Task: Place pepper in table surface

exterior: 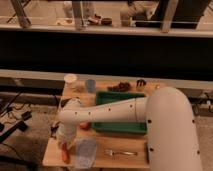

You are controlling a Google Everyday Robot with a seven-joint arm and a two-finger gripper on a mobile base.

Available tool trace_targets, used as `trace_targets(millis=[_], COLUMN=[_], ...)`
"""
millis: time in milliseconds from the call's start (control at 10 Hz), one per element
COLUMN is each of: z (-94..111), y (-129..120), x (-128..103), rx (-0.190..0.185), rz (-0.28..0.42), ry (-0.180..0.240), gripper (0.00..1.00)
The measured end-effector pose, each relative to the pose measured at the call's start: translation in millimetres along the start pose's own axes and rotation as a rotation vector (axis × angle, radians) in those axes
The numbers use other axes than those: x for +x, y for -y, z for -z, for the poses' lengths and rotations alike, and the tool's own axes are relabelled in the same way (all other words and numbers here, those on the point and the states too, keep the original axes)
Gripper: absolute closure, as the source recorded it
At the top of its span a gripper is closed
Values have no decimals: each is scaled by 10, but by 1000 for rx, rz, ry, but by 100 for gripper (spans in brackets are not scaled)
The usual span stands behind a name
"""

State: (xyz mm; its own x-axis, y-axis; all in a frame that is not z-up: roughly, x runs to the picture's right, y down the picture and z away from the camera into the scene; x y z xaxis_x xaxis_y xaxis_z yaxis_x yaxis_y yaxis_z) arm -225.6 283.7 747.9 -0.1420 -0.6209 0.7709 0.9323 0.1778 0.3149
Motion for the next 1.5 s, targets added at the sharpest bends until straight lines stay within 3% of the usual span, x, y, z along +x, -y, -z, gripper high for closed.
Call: trace_targets(millis=[400, 800, 1200, 1500], z=[517, 845, 890, 801], y=[205, 344, 427, 482], x=[-12, -24, -51, -104], rx=[70, 110, 121, 113], rz=[-19, -15, 0, 15], ry=[-69, -133, -147, -132], gripper=[94, 94, 94, 94])
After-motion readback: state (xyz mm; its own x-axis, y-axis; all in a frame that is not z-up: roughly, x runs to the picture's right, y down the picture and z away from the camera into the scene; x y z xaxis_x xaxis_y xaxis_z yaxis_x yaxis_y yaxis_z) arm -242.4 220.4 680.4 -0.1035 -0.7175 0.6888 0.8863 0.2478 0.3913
